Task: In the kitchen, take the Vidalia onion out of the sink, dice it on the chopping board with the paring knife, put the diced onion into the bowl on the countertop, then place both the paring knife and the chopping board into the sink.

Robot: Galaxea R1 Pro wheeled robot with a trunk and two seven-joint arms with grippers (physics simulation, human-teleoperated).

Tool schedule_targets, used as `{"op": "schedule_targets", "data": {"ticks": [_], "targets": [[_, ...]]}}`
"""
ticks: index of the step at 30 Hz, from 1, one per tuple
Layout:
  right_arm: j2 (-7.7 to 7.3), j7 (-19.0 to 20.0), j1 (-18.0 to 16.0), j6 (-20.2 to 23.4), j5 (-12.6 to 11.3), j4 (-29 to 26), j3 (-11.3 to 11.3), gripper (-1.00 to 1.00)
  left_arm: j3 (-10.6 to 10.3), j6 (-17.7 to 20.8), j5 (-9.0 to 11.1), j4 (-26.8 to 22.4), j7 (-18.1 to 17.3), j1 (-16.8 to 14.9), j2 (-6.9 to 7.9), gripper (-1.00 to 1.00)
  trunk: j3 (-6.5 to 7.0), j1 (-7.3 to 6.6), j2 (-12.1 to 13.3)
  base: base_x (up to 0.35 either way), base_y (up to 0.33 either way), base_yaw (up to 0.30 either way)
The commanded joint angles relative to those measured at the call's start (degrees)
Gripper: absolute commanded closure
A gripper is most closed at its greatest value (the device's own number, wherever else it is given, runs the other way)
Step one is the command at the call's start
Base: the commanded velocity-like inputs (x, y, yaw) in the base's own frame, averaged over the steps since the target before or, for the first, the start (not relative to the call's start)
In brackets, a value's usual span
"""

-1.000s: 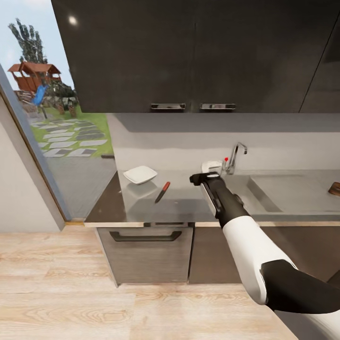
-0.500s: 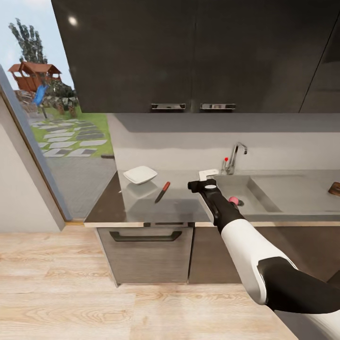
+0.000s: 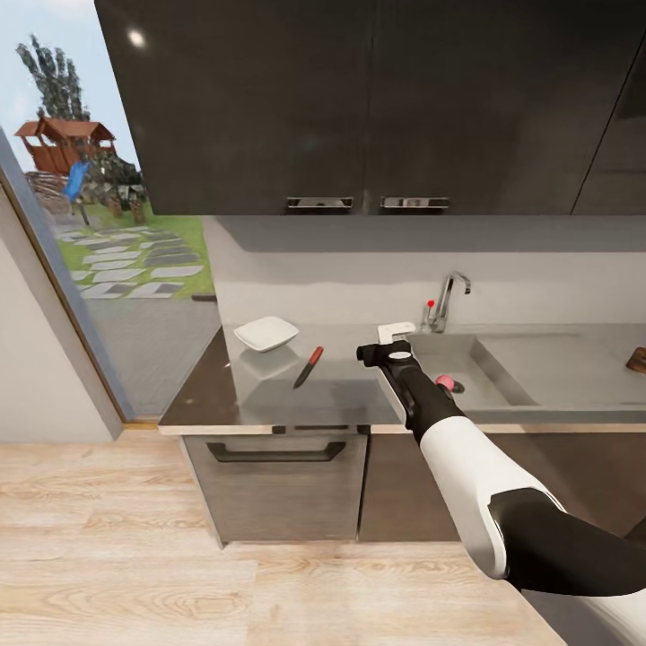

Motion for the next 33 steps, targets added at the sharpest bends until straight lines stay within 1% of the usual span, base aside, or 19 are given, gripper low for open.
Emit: {"op": "schedule_targets", "data": {"ticks": [1, 3, 4, 7, 10, 11, 13, 16, 18, 19, 20, 23, 24, 25, 27, 29, 30, 31, 33], "targets": [[0.0, -0.1, 0.0, 0.5, 0.6, -0.1, 0.1, -1.0, 0.0, -0.2, 0.1, -1.0, 0.1, 0.0, -0.02, -1.0, -0.13, 0.03, -0.1, 0.004, 0.0, 0.0], [0.0, -0.1, 0.0, 0.5, 0.6, 0.0, 0.1, -1.0, -0.1, 0.0, 0.2, -5.0, 0.1, 0.0, -0.07, -1.0, -0.13, 0.03, -0.1, 0.002, 0.0, 0.0], [0.0, -0.1, 0.0, 0.5, 0.6, 0.1, 0.1, -1.0, -0.1, 0.0, 0.2, -6.0, 0.1, 0.1, -0.08, -1.0, -0.13, 0.03, -0.1, 0.001, 0.0, 0.0], [0.0, 0.0, 0.0, 0.5, 0.6, 0.1, 0.1, -1.0, -0.1, 0.2, 0.2, -11.2, 0.1, 0.1, -0.05, -1.0, -0.13, 0.03, -0.1, 0.0, 0.0, 0.0], [0.0, 0.0, 0.0, 0.5, 0.6, 0.2, 0.1, -1.0, -0.2, 0.3, 0.3, -17.7, 0.1, 0.5, 0.03, -1.0, -0.13, 0.03, -0.1, 0.0, 0.0, 0.0], [0.0, 0.0, 0.0, 0.5, 0.6, 0.2, 0.1, -1.0, -0.3, 0.3, 0.2, -18.4, 0.1, 0.5, 0.02, -1.0, -0.13, 0.03, -0.1, 0.0, 0.0, 0.0], [0.0, 0.0, 0.0, 0.5, 0.6, 0.2, 0.1, -1.0, -0.4, 0.2, 0.2, -22.3, 0.1, 1.1, -0.01, -1.0, -0.13, 0.03, -0.1, 0.0, 0.0, 0.0], [0.0, 0.0, 0.0, 0.5, 0.6, 0.2, 0.1, -1.0, -0.5, 0.1, 0.2, -25.9, 0.1, 2.5, -0.01, -1.0, -0.13, 0.03, -0.1, 0.0, 0.0, 0.0], [0.0, 0.0, 0.0, 0.5, 0.6, 0.3, 0.1, -1.0, -0.6, 0.1, 0.2, -31.1, 0.1, 5.8, -0.01, -1.0, -0.13, 0.03, -0.1, 0.0, 0.0, 0.0], [0.0, 0.0, 0.0, 0.5, 0.6, 0.3, 0.1, -1.0, -0.7, 0.1, 0.2, -32.3, 0.1, 6.7, -0.02, -1.0, -0.13, 0.03, -0.1, 0.0, 0.0, 0.0], [0.0, 0.0, 0.0, 0.5, 0.6, 0.3, 0.1, -1.0, -1.2, 0.1, 0.2, -34.8, 0.1, 8.7, -0.02, -1.0, -0.13, 0.03, -0.1, 0.0, 0.0, 0.0], [0.0, 0.0, 0.0, 0.5, 0.6, 0.5, 0.1, -1.0, -4.4, 0.2, 0.2, -41.6, 0.2, 14.6, 0.17, -1.0, -0.13, 0.03, -0.1, 0.0, 0.0, 0.0], [0.0, 0.0, 0.0, 0.5, 0.6, 0.5, 0.1, -1.0, -5.5, 0.1, 0.2, -44.1, 0.2, 17.3, 0.25, -1.0, -0.13, 0.03, -0.1, 0.0, 0.0, 0.0], [0.0, 0.0, 0.0, 0.5, 0.6, 0.5, 0.1, -1.0, -5.7, 0.0, 0.2, -44.8, 0.2, 18.2, 0.27, -1.0, -0.13, 0.03, -0.1, 0.0, 0.0, 0.0], [0.0, 0.0, 0.0, 0.5, 0.6, 0.5, 0.1, -1.0, -6.2, -0.2, 0.1, -47.0, 0.2, 21.2, 0.39, -1.0, -0.13, 0.03, -0.1, 0.0, 0.0, 0.0], [0.0, 0.1, 0.0, 0.5, 0.6, 0.5, 0.1, -1.0, -6.5, -0.9, 0.1, -48.1, 0.3, 22.9, 0.76, -1.0, -0.13, 0.03, -0.1, 0.0, 0.0, 0.0], [0.0, 0.1, 0.0, 0.5, 0.6, 0.6, 0.1, -1.0, -6.6, -2.0, 0.2, -48.3, 0.3, 23.3, 1.22, -1.0, -0.13, 0.03, -0.1, 0.0, 0.0, 0.0], [0.0, 0.1, 0.0, 0.5, 0.6, 0.6, 0.1, -1.0, -6.9, -4.5, 0.2, -48.3, 0.5, 23.9, 1.77, -1.0, -0.13, 0.03, -0.1, 0.0, 0.0, 0.0], [0.0, 0.1, 0.0, 0.5, 0.6, 0.6, 0.1, -1.0, -7.1, -6.8, 0.2, -47.6, 1.6, 24.2, 2.07, -1.0, -0.13, 0.03, -0.1, 0.0, 0.0, 0.0]]}}
